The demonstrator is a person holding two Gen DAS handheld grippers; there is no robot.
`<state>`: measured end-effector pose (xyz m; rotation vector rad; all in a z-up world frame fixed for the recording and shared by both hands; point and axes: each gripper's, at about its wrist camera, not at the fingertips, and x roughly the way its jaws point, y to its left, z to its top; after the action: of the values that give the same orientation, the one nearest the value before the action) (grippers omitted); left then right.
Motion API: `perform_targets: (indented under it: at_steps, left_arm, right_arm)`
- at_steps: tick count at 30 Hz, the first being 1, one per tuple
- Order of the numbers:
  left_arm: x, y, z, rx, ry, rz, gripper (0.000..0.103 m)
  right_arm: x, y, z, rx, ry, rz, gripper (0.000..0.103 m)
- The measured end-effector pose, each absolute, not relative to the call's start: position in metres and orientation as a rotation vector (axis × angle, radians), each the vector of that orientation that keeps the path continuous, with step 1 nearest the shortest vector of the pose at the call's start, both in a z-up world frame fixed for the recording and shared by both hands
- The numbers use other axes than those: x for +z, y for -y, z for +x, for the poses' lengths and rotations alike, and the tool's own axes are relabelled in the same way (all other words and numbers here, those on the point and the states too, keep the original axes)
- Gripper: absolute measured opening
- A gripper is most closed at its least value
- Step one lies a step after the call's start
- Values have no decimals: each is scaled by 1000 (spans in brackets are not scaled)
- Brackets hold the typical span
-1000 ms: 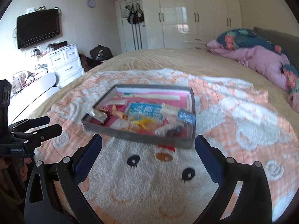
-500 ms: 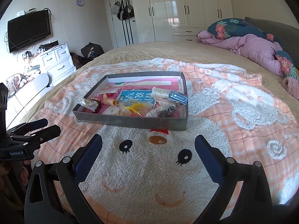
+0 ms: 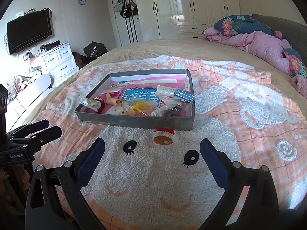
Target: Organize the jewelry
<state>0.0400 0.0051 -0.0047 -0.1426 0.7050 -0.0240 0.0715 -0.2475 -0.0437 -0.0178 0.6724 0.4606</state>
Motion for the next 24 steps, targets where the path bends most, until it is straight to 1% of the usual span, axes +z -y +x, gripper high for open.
perform_targets:
  at_steps: [24]
  left_arm:
    - [-1,-10,43,-7,-707,-142,94]
  right_arm:
    - [-45,248,72,459,-679,-16,99]
